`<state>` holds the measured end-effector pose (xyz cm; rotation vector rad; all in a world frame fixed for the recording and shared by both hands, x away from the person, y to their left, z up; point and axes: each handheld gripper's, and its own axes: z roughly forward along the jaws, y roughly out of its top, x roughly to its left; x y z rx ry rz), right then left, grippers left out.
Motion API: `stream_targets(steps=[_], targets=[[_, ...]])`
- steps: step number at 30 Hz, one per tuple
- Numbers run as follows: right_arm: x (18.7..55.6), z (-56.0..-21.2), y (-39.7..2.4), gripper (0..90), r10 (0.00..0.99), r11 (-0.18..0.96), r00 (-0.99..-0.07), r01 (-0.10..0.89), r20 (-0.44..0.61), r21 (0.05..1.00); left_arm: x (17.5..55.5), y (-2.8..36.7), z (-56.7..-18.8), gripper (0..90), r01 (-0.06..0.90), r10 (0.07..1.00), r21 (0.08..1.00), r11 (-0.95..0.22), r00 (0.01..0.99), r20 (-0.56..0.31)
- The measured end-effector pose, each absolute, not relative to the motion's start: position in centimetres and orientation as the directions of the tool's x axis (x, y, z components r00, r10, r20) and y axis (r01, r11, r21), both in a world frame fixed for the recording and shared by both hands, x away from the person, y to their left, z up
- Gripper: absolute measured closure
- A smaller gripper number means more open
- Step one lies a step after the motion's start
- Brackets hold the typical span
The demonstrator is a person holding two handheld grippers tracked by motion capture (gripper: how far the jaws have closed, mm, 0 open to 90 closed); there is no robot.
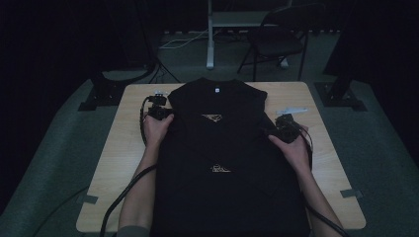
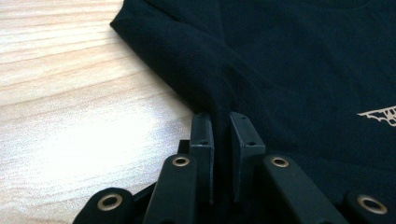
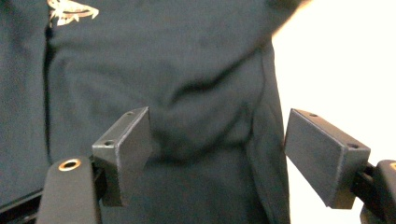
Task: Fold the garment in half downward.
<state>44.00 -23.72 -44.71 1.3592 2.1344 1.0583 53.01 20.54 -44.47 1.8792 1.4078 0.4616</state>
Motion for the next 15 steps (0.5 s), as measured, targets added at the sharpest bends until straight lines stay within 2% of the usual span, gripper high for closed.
stream_targets(steps=[15], targets=[[50.4,-44.5,-22.0,23.3,0.922,0.188,-0.375,0.652,0.098,0.734,52.9,20.7,-44.4,82.8,0.688,0.932,0.717,-0.110,0.323,-0.167]])
